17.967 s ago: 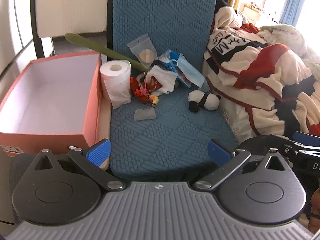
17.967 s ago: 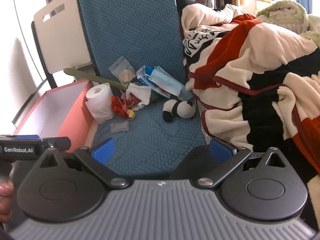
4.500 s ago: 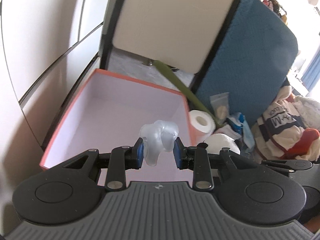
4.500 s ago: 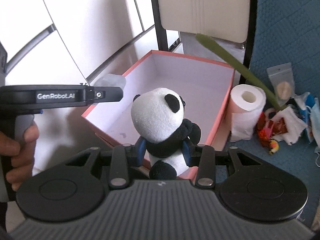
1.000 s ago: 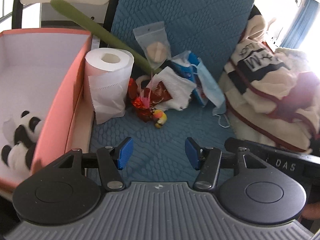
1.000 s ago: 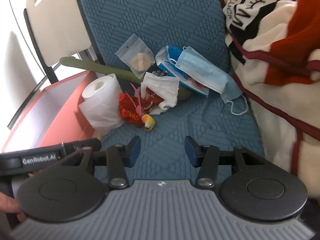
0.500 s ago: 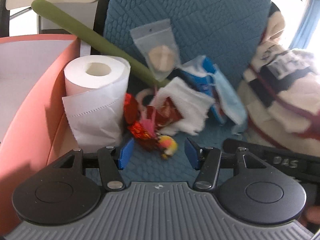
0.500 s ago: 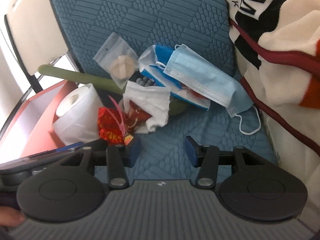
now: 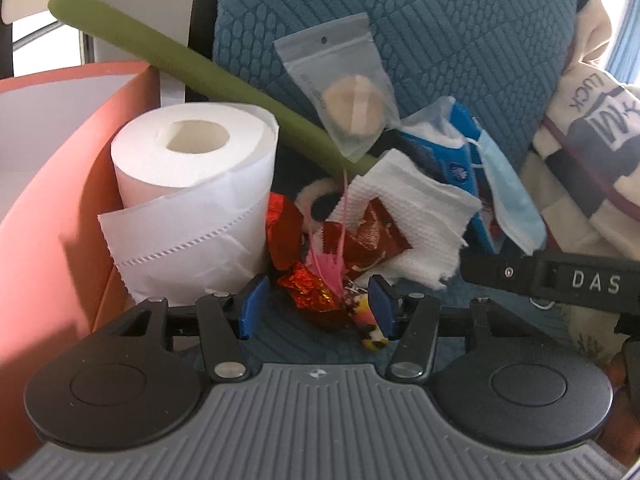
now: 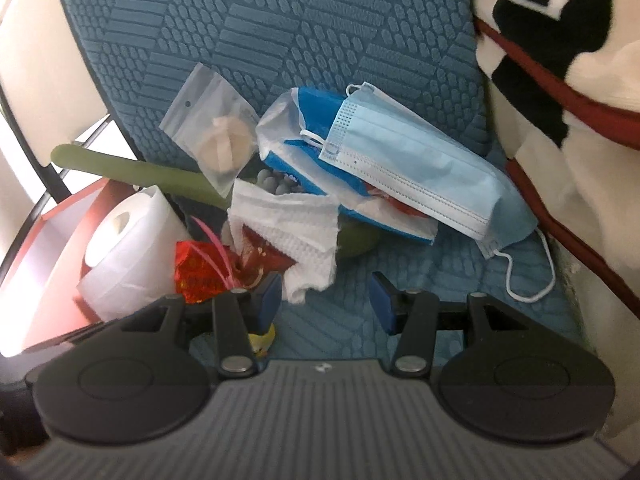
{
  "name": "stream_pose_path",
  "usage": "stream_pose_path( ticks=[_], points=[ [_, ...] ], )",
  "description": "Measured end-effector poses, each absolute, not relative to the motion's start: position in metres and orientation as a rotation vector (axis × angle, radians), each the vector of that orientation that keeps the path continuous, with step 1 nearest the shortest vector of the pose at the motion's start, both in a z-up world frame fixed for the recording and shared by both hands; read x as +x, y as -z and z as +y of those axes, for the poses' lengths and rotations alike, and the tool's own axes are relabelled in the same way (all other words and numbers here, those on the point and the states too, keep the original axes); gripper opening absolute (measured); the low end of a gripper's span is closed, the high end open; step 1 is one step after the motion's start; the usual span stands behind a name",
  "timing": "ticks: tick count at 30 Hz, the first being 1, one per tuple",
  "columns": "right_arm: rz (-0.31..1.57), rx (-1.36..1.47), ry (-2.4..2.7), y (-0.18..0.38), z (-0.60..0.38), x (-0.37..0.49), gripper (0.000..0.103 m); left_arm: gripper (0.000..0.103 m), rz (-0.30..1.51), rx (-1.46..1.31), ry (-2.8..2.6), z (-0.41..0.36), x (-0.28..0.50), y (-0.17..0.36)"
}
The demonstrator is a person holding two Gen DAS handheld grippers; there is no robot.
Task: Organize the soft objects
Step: 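Move the left tool toward the red foil candy while the right tool approaches the white tissue, then close the left tool on the red foil candy while the right tool grasps the white tissue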
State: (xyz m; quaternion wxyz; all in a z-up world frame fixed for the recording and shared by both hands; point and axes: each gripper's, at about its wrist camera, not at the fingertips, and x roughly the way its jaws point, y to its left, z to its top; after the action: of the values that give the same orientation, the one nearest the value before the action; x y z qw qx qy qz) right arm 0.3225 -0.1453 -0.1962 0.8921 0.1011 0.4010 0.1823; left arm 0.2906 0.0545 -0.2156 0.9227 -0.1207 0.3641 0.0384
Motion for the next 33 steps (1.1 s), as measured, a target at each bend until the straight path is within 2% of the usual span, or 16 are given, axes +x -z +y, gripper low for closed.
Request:
stream_pose_path(
  ticks=[6, 16, 18, 22, 24, 26, 28, 30, 33],
  points=[
    [0.841, 0.221, -0.373, 0.203, -0.139, 0.340, 0.052, 0.053, 0.776, -0.255, -0.103, 0.061, 0.293, 0.226],
    [0.877, 0.286, -0.369, 0.218, -0.133, 0.358, 0.052, 0.053, 0.798, -0.340, -0.063, 0.071, 0.299, 0.232],
    [0.878, 0.294, -0.383, 0.219, -0.130, 0.360, 0.054, 0.053, 0.807, -0.366, -0.048, 0.074, 0.300, 0.235],
    [0.896, 0.309, -0.383, 0.224, -0.129, 0.363, 0.052, 0.053, 0.816, -0.430, -0.034, 0.081, 0.302, 0.241],
    [0.907, 0.324, -0.380, 0.226, -0.130, 0.364, 0.048, 0.053, 0.809, -0.442, -0.033, 0.084, 0.303, 0.241],
    [0.912, 0.313, -0.382, 0.226, -0.128, 0.364, 0.031, 0.053, 0.799, -0.462, -0.029, 0.086, 0.302, 0.241],
    [0.915, 0.303, -0.387, 0.226, -0.126, 0.362, 0.024, 0.047, 0.794, -0.477, -0.022, 0.088, 0.302, 0.240],
    [0.903, 0.280, -0.382, 0.224, -0.123, 0.360, 0.018, 0.037, 0.789, -0.476, -0.016, 0.088, 0.301, 0.239],
    [0.890, 0.248, -0.382, 0.220, -0.117, 0.356, 0.009, 0.034, 0.781, -0.456, -0.009, 0.085, 0.301, 0.236]
  ],
)
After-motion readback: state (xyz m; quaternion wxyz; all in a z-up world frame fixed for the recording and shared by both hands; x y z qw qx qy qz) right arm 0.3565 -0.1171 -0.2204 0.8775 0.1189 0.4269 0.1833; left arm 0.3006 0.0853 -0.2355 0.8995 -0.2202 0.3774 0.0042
